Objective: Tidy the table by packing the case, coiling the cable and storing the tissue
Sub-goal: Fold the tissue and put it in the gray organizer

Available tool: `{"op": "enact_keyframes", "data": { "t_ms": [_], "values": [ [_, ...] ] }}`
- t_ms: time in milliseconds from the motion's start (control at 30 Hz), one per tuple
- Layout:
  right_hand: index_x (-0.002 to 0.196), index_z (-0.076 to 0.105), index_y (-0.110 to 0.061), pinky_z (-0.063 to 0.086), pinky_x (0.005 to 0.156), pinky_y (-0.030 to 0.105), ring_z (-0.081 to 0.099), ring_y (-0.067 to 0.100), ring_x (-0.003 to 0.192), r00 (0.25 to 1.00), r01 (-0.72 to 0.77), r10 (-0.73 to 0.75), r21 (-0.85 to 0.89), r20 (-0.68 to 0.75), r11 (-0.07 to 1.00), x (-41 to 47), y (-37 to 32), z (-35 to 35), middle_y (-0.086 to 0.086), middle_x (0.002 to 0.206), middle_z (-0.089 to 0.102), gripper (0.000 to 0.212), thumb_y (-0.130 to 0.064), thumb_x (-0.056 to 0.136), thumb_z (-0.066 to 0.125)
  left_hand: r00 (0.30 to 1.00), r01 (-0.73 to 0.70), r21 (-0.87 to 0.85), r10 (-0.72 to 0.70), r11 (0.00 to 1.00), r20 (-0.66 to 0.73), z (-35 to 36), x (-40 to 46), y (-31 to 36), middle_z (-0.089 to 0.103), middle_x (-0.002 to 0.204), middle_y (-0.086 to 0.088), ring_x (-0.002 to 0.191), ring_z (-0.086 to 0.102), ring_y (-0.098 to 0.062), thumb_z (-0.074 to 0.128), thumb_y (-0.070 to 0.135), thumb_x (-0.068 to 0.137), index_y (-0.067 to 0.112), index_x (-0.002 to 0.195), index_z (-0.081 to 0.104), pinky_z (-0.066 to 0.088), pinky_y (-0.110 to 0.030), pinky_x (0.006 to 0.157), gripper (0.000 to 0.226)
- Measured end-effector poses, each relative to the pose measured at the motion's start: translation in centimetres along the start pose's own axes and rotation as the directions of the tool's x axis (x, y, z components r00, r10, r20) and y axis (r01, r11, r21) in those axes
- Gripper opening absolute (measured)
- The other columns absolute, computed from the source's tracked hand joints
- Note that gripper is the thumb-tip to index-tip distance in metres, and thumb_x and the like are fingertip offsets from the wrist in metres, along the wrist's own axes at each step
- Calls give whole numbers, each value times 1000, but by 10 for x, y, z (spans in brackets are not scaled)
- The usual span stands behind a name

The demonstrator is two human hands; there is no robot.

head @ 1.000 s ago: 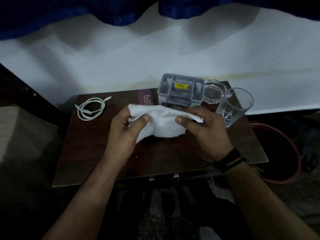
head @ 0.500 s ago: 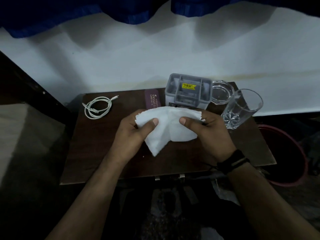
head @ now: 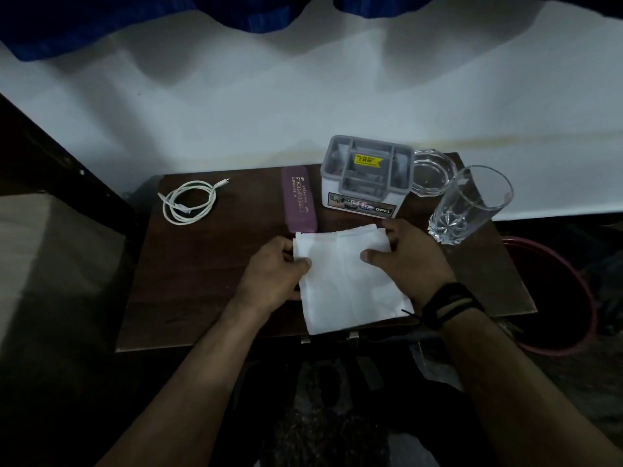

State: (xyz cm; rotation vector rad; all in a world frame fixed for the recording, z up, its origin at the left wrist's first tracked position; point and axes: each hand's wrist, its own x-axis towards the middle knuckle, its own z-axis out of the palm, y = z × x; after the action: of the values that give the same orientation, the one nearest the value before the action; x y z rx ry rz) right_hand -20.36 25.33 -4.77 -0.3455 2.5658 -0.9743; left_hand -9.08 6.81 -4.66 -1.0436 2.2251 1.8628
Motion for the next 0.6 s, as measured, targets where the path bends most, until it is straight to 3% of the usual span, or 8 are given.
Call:
{"op": "enact_keyframes", "data": {
  "t_ms": [133, 333, 433, 600],
  "values": [
    [122, 69, -16, 48, 99, 37, 62, 26, 114, 999, -41, 45, -147, 28, 988, -3, 0, -8, 5, 120, 68, 47, -36, 81, 81, 999, -5, 37, 6, 999, -51, 2, 2, -1, 68, 102, -2, 90, 73, -21, 68, 16, 93, 21, 104, 58, 64, -50, 74, 16],
    [105, 75, -16, 51, 96, 39, 67, 23, 103, 997, 0, -7, -84, -81, 996, -8, -8, -11, 3, 104, 75, 21, -16, 84, 77, 991, -107, 198, 121, 974, -58, 2, -1, 1, 67, 98, 2, 90, 71, -23, 71, 23, 88, 26, 119, 46, 61, -53, 80, 40],
    [107, 72, -19, 50, 93, 37, 67, 24, 101, 997, -2, -2, -46, -81, 999, -8, -8, -11, 0, 96, 72, 25, -16, 83, 78, 981, -155, 262, 179, 952, -69, 4, -2, 4, 64, 94, 4, 88, 69, -21, 68, 17, 91, 20, 122, 37, 59, -50, 81, 44],
    [120, 64, -18, 49, 97, 38, 64, 24, 108, 997, -43, 37, -81, -64, 996, -5, -4, -11, -2, 102, 68, 40, -23, 84, 78, 977, -168, 316, 200, 934, -73, 4, -3, 5, 62, 92, 4, 85, 66, -16, 64, 12, 92, 16, 113, 37, 58, -51, 79, 35]
  ]
}}
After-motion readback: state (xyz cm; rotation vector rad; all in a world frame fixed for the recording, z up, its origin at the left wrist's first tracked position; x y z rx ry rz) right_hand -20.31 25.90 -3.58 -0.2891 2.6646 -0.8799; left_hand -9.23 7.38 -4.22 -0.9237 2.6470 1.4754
